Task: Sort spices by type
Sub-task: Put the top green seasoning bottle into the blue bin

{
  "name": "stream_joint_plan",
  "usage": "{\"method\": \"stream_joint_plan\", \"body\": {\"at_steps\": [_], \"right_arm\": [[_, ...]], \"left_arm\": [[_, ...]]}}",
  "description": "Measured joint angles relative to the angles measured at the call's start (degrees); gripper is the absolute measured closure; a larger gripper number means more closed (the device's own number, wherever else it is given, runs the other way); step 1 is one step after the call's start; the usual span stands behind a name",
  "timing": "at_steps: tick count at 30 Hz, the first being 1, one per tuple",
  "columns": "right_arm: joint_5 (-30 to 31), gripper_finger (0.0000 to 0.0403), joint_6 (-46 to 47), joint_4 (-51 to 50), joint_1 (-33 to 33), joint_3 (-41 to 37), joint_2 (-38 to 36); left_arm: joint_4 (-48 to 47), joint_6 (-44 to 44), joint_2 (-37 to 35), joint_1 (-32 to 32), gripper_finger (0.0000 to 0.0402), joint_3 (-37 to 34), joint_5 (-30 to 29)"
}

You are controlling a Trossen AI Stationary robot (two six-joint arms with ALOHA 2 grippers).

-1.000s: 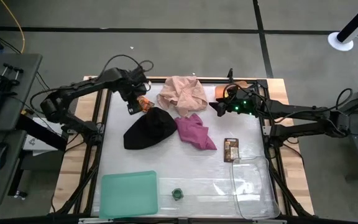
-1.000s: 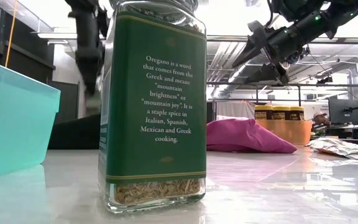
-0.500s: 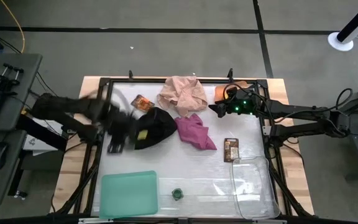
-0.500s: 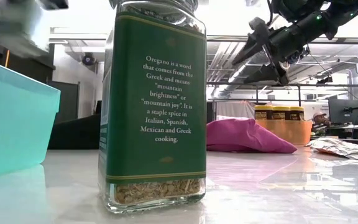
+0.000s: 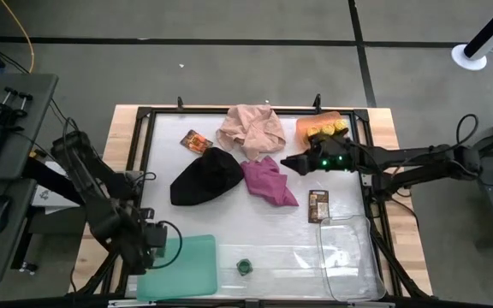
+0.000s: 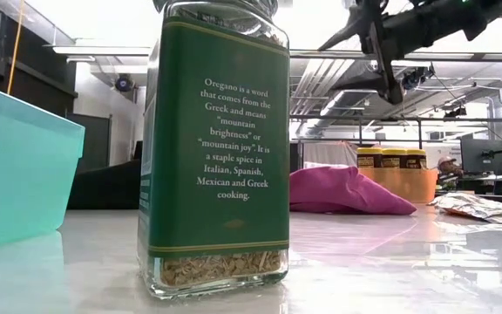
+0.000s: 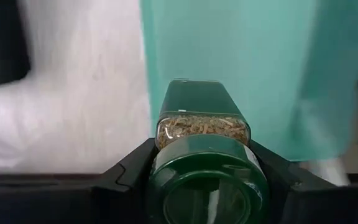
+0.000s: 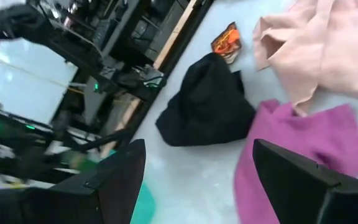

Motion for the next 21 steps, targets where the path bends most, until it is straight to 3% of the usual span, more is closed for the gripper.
{"method": "stream_joint_plan", "body": {"at_steps": [7,11,21], "right_arm": [[7.8,0.0112,6.6,0.4,7.5,0.0,0.0],[11.1,0.0112,7.4,0.6,10.4,0.0,0.0],[12.7,0.0112,5.9,0.6,12.1,0.0,0.0]], "left_arm": [[6.3,-1.9,0.3,-0.5,0.0235,-8.5,4.9],[5.3,-2.9,0.2,-0.5,0.0235,-10.3,5.4],[1.4,-1.9,0.2,2.2,0.0235,-11.6,5.7]]}}
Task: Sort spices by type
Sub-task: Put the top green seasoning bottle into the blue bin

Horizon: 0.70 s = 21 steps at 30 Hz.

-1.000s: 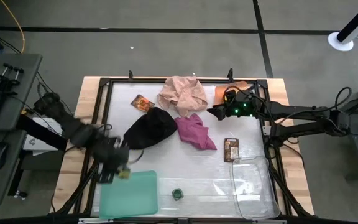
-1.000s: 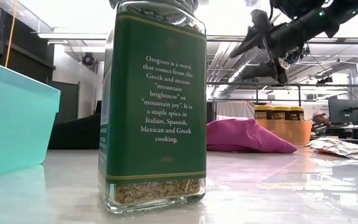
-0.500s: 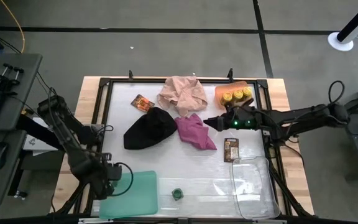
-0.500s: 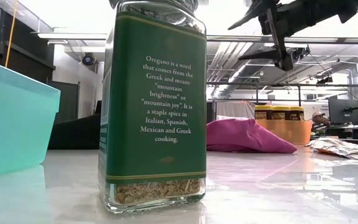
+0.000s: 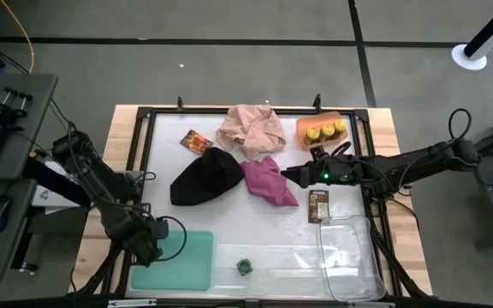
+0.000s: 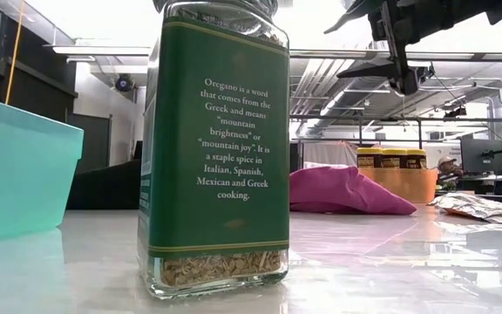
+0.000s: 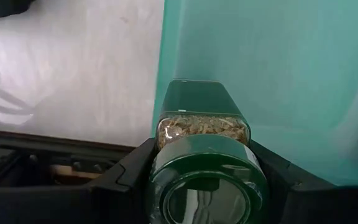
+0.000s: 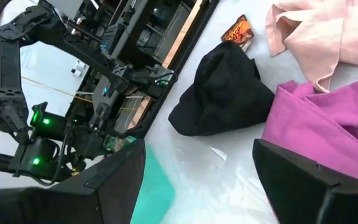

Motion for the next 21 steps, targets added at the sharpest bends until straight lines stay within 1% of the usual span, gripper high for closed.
{"method": "stream_joint_plan", "body": {"at_steps": [4,7,11,15,16,21], "right_arm": [[0.0,0.0112,-0.6,0.0,-0.2,0.0,0.0],[0.0,0.0112,-1.4,0.0,-0.4,0.0,0.0],[0.0,0.0112,-1.6,0.0,-0.4,0.0,0.0],[0.0,0.0112,-1.6,0.0,-0.4,0.0,0.0],[0.0,0.0112,-1.6,-0.1,-0.4,0.0,0.0],[0.0,0.0112,-1.6,-0.2,-0.4,0.0,0.0]], "left_arm": [[3.1,1.6,0.0,0.3,0.0235,0.0,0.9],[5.8,3.4,0.0,0.1,0.0235,-1.3,1.2],[4.9,3.2,0.0,0.1,0.0235,-3.7,1.8],[5.3,1.6,-0.1,0.2,0.0232,-4.4,3.1],[5.5,1.2,0.0,0.2,0.0220,-4.4,3.2],[7.2,1.1,0.0,0.1,0.0132,-4.5,3.5]]}}
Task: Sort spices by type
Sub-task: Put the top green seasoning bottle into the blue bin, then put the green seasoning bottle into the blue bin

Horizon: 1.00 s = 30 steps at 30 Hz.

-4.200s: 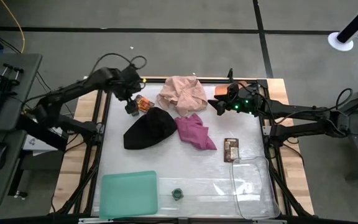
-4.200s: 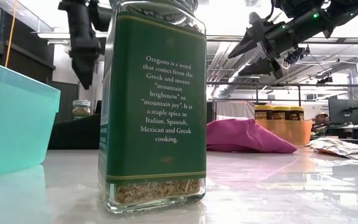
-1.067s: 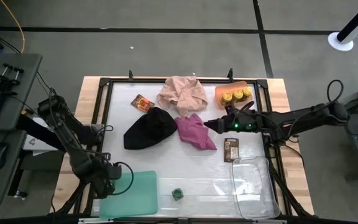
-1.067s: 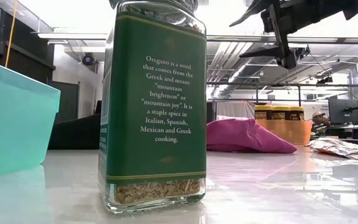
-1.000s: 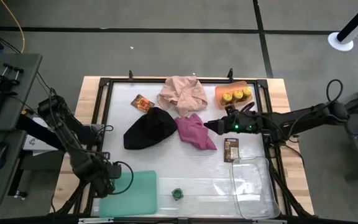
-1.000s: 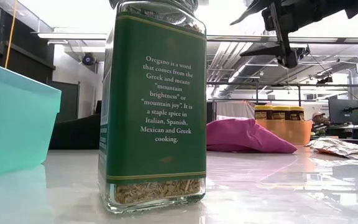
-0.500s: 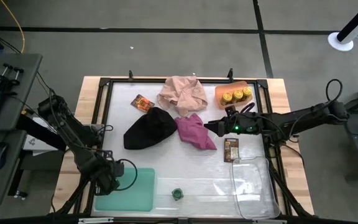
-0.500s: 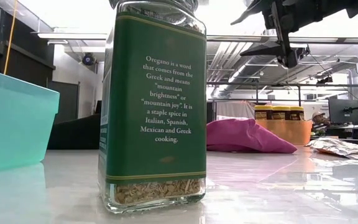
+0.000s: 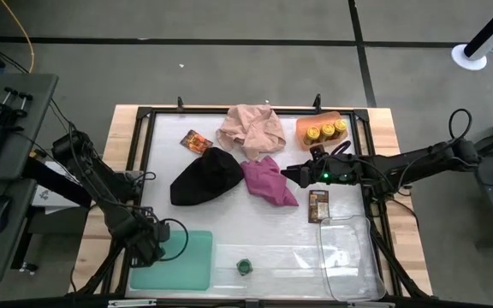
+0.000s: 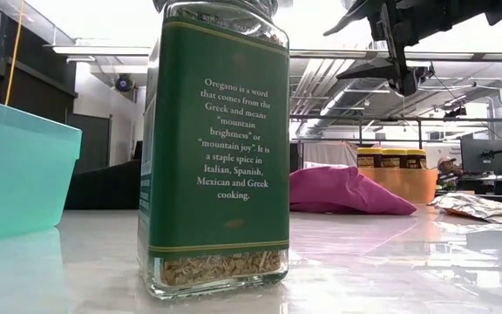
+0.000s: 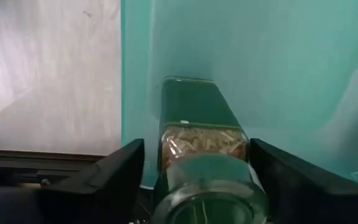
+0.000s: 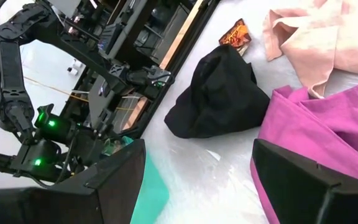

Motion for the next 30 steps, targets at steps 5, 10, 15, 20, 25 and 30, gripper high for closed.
{"method": "stream_joint_plan", "body": {"at_steps": [5,10,15,20,25,30], "right_arm": [[0.0,0.0112,0.0,0.0,0.0,0.0,0.0],[-0.2,0.0112,0.0,0.1,0.0,0.0,0.0],[-5.2,0.0112,-0.4,2.5,0.4,0.0,0.1],[-8.1,0.0112,-0.5,10.2,5.1,0.0,2.0],[-4.5,0.0112,-0.9,10.9,9.1,0.0,3.4],[-2.0,0.0112,-0.5,11.4,9.9,0.0,3.3]], "left_arm": [[-0.3,0.9,0.0,0.0,0.0099,1.3,1.4],[-4.7,3.2,0.0,0.1,0.0099,5.8,1.4],[-10.2,7.2,0.0,1.4,0.0099,13.4,-3.2],[-5.3,12.9,-0.1,5.3,0.0099,19.4,-15.6],[8.4,23.7,1.3,14.4,0.0099,19.7,-19.8],[22.5,33.9,6.8,24.0,0.0099,19.7,-16.2]]}}
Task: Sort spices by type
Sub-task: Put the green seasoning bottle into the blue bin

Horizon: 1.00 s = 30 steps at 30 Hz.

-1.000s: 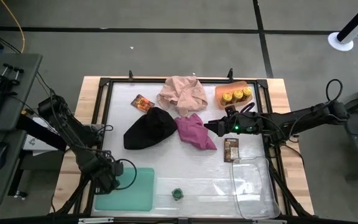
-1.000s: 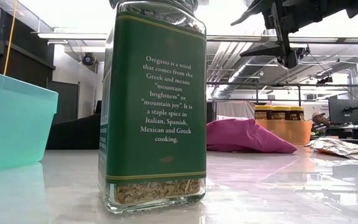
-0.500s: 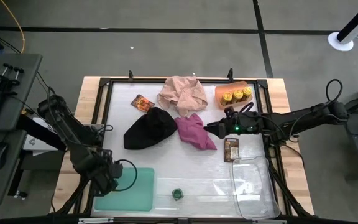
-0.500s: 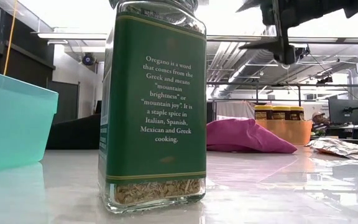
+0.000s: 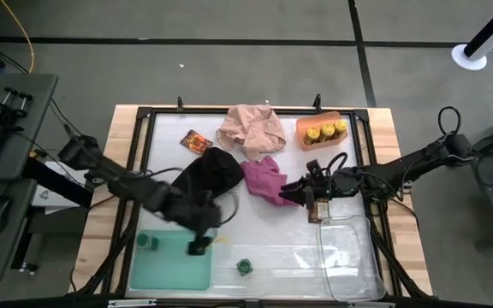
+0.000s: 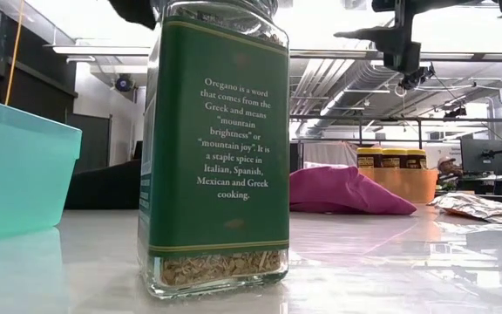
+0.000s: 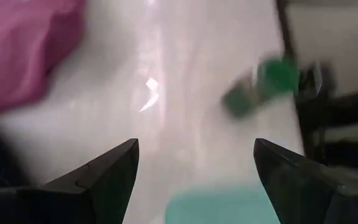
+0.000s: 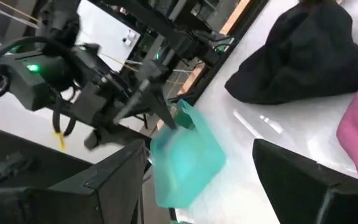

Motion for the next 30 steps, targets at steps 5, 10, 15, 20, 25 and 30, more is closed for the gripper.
{"method": "stream_joint_plan", "body": {"at_steps": [5,10,15,20,25,30], "right_arm": [[0.1,0.0112,1.3,0.6,0.0,0.0,-0.1],[0.3,0.0112,2.0,0.3,0.0,0.0,-0.1],[0.4,0.0112,1.7,-0.8,-0.1,0.0,-0.2],[0.4,0.0112,1.4,-2.0,0.0,0.0,-0.1],[-0.1,0.0112,1.1,-2.5,0.0,0.0,-0.1],[-0.1,0.0112,1.1,-2.6,-0.1,0.0,-0.1]], "left_arm": [[14.8,-2.3,5.6,3.0,0.0099,0.0,9.8],[22.4,7.3,9.5,-1.6,0.0099,0.0,11.4],[26.6,22.4,13.2,-5.0,0.0099,0.0,8.0],[28.8,30.4,15.5,-5.2,0.0099,-0.1,3.5],[31.4,37.8,16.2,-3.3,0.0099,0.0,4.7],[31.9,44.3,17.5,-1.3,0.0099,0.0,9.6]]}}
